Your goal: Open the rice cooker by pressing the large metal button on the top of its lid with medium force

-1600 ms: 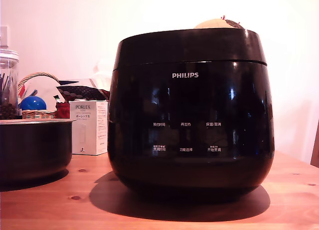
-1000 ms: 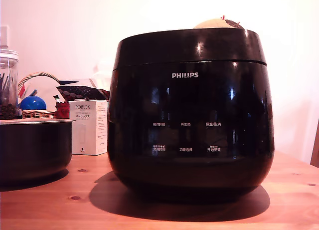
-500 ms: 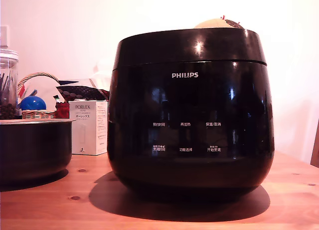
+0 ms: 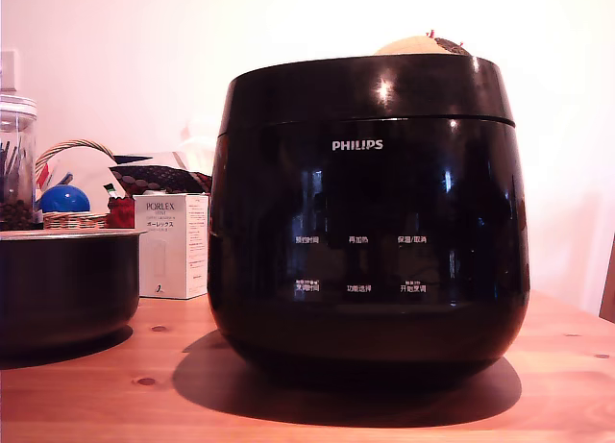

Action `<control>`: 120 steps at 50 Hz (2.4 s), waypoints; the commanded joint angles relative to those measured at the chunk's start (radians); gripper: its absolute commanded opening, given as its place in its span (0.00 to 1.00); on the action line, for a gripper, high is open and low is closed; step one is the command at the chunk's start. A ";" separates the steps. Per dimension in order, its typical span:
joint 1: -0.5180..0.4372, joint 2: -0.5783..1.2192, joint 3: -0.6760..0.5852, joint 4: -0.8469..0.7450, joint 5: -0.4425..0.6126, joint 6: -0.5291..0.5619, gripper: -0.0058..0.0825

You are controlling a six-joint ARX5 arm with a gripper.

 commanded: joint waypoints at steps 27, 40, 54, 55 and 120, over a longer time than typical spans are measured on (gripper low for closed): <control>-0.595 0.501 0.103 0.171 -0.346 0.236 0.04; -0.676 0.682 0.247 0.167 -0.436 0.339 0.04; -0.682 0.829 0.319 0.167 -0.464 0.420 0.04; -0.682 0.836 0.322 0.166 -0.464 0.420 0.04; -0.684 1.010 0.332 -0.052 -0.549 0.551 0.04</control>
